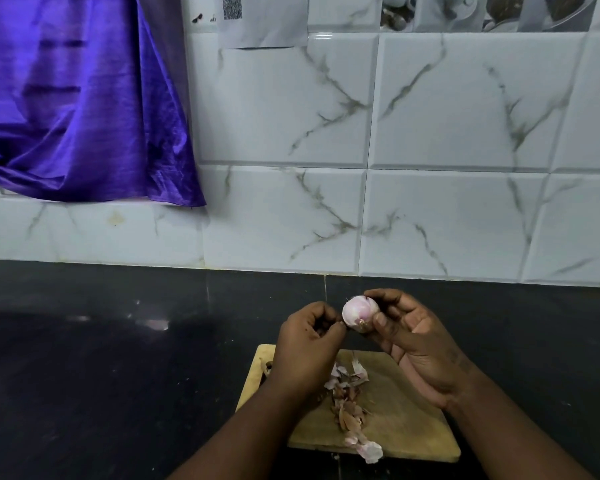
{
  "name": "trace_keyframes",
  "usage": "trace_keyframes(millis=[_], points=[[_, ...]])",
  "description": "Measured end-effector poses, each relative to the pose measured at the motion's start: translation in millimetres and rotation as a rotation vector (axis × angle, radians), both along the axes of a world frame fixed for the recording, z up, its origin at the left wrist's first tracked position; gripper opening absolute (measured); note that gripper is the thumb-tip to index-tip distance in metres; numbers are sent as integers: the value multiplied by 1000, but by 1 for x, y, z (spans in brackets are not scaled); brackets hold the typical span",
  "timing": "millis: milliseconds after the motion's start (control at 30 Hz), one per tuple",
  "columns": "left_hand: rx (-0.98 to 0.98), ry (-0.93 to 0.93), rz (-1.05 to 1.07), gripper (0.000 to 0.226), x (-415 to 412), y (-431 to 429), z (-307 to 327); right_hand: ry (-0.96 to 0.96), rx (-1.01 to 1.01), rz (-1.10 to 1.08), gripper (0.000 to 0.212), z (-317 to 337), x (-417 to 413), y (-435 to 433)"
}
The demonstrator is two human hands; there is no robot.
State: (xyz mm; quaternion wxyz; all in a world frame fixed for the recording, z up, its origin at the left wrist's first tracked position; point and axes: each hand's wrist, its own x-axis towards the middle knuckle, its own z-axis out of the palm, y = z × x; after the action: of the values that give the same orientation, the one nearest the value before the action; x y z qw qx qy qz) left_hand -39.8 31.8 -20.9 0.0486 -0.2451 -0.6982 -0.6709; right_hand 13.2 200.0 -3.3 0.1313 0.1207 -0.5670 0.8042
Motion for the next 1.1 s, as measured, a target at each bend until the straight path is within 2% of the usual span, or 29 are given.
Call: trace_keyframes(millis=[133, 267, 467, 667, 800, 900, 1100], points=[[22, -12, -7, 21, 2, 0, 2, 7, 5, -15, 61, 2, 1, 1], [35, -22, 1, 22, 2, 0, 3, -2, 0, -20, 43, 0, 0, 2], [17, -18, 7, 19, 3, -1, 4, 22, 23, -6, 60, -1, -1, 0], [-91, 103, 98, 20, 5, -2, 4, 31, 52, -42, 42, -6, -3, 0], [-159, 203, 150, 20, 5, -2, 4, 29, 40, -28, 55, -5, -3, -1], [-205, 254, 170, 19, 3, -2, 4, 7, 19, -30, 49, -7, -5, 2], [-138, 221, 118, 25, 4, -2, 4, 0, -4, -11, 68, -7, -5, 3]])
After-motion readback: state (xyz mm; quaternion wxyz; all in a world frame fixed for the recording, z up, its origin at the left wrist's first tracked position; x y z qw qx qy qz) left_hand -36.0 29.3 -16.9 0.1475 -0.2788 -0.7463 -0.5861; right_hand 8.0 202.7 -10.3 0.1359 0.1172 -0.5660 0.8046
